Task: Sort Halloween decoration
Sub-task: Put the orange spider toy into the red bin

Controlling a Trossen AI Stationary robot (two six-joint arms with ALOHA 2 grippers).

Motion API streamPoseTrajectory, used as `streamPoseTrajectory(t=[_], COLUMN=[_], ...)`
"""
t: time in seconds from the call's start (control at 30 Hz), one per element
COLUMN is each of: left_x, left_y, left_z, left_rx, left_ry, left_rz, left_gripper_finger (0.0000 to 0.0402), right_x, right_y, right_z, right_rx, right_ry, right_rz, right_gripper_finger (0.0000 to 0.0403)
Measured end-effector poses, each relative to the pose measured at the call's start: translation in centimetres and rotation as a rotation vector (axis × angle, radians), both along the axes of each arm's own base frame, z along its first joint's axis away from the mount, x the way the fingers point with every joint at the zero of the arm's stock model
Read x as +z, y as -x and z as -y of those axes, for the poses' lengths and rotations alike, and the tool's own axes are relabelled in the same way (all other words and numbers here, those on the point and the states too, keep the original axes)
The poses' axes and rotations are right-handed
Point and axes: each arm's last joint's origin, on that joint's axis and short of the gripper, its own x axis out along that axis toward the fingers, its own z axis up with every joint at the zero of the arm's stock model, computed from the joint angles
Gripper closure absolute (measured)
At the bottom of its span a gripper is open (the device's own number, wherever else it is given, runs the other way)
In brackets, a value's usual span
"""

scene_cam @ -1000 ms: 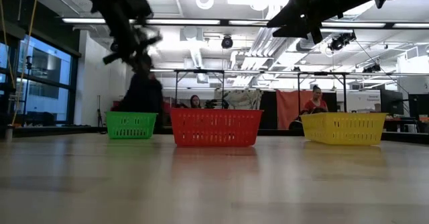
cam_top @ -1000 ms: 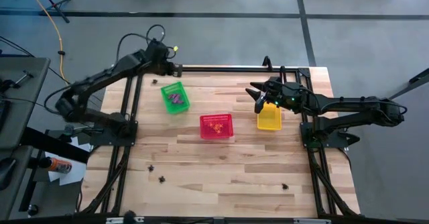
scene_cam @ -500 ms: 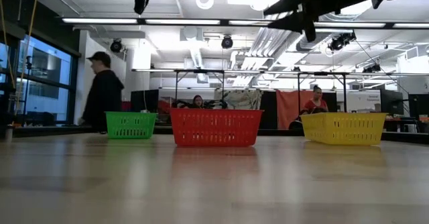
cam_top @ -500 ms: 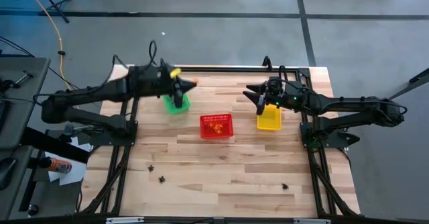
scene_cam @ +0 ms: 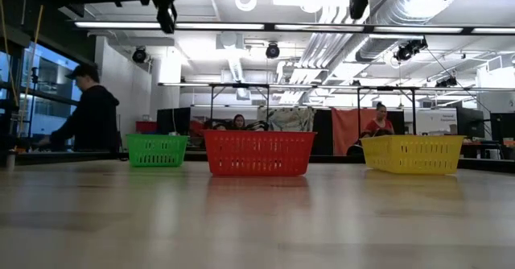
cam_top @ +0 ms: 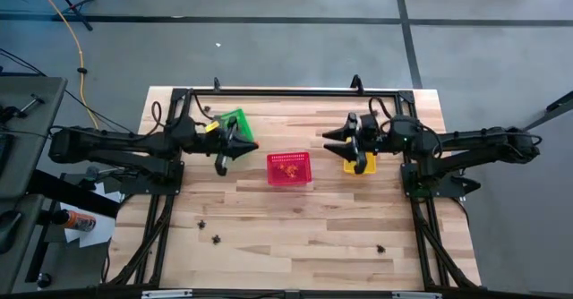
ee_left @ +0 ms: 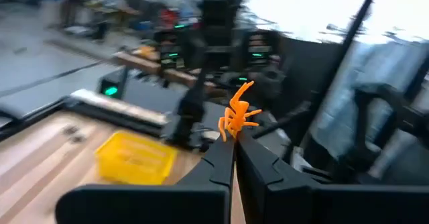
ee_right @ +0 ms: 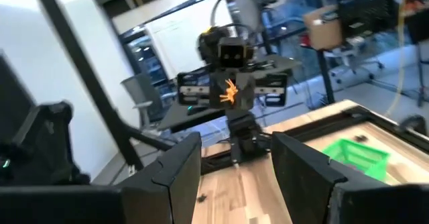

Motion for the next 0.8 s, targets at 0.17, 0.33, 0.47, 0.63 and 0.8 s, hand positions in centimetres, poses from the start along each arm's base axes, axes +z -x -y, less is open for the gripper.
streamPoseTrajectory(t=[0.17,0.33,0.47,0.63,0.8], left_x=[0.3,0.4,0.4,0.4,0.3], left_y=[-0.1,-0.1,-0.1,-0.1,-0.1], left_z=[0.3,0.4,0.6,0.9,1.2], left_rx=[-0.041,0.061,0.119,0.136,0.161], left_ry=[-0.015,-0.051,-0.043,-0.037,-0.034], left_rz=[0.010,0.015,0.015,0.013,-0.001], left_gripper_finger=[0.0401,0.0401,0.0401,0.0401,0.0401], right_x=[0.0,0.0,0.0,0.0,0.0], right_y=[0.0,0.0,0.0,0.0,0.0], right_z=[-1.3,-1.6,-1.6,-1.4,-1.4], right_rx=[0.031,0.037,0.035,0.023,0.020], right_ry=[0.052,0.118,0.138,0.163,0.184], right_rz=[0.001,0.005,0.006,0.006,0.007], right_gripper_finger=[0.0226,0.0226,0.0226,0.0226,0.0226])
